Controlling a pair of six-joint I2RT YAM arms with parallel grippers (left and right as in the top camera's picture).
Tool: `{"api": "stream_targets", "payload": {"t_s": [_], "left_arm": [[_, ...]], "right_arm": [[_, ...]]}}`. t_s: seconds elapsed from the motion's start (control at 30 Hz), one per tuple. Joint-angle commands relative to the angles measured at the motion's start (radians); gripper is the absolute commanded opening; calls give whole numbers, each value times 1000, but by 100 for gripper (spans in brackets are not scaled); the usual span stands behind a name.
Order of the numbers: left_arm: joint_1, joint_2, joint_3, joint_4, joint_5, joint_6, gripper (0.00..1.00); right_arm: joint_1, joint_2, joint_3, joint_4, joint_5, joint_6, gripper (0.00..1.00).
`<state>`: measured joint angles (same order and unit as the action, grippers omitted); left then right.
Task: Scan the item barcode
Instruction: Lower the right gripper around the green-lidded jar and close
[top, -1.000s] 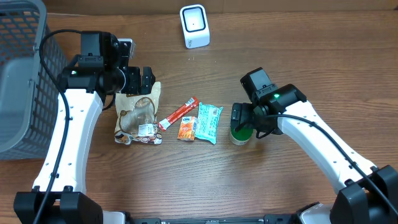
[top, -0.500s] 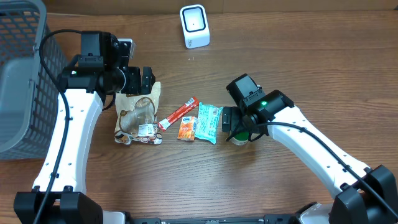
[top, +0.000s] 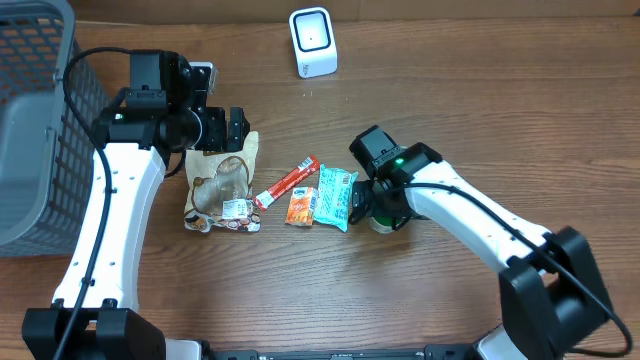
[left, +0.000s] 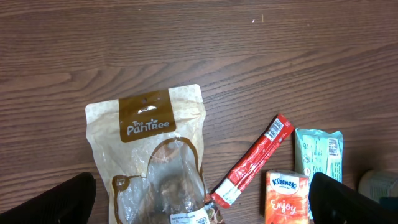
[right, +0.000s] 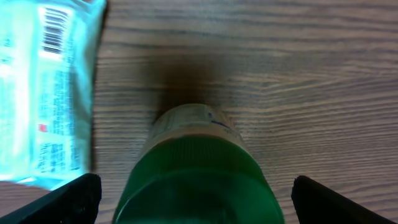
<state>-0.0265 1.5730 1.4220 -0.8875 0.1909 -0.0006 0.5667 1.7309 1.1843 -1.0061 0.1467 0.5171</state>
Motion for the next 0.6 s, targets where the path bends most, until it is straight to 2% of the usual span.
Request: {"api": "stream_targets", "payload": {"t_s": [0.0,0.57], "left_arm": [[0,9,8,2,9,-11,100],[0,9,8,2,9,-11,100]], "right_arm": [[6,45,-7,3,18,4,100],[4,65,-7,-15,18,10,100]]}}
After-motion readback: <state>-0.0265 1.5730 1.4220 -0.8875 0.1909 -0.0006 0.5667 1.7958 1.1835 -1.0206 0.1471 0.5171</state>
